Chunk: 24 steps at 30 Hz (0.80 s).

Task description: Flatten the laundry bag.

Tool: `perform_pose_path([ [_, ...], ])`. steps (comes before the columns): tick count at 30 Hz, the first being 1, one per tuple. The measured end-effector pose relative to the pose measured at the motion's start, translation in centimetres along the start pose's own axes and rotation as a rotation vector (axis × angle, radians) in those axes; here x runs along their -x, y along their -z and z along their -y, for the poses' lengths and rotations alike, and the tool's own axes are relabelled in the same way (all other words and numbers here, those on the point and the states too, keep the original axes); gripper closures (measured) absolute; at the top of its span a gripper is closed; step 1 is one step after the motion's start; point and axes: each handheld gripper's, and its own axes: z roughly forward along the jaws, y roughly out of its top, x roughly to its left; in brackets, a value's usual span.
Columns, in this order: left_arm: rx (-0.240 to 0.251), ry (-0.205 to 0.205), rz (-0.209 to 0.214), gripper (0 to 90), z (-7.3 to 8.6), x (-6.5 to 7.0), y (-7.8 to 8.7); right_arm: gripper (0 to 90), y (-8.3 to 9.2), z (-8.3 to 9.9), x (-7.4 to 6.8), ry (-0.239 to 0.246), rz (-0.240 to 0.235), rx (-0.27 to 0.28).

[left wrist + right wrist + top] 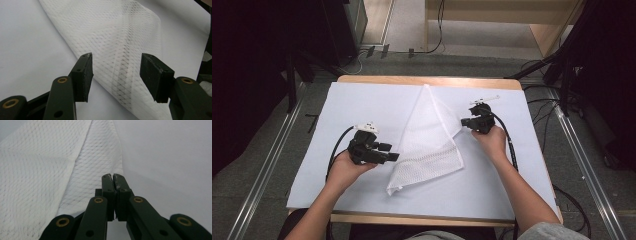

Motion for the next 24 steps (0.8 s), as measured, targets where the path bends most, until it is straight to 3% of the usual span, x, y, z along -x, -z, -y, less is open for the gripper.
perform_pose_path([
  [6,0.004,-0.026,0.023,44.8,-1.7,1.0,-1.5,89.2,0.4,0.8,1.2,-0.044,0.006,0.010],
  [12,-0.006,-0.049,0.022,44.8,-2.5,1.5,-2.4,76.5,0.9,1.1,1.4,-0.068,-0.019,0.021],
  [17,-0.007,-0.040,0.009,44.8,-2.3,1.0,-2.1,75.6,3.2,1.7,-0.1,-0.042,-0.054,0.053],
  [24,0.003,-0.024,-0.015,44.8,-2.0,0.2,-1.4,75.5,4.3,3.2,-2.3,-0.002,-0.080,0.048],
])
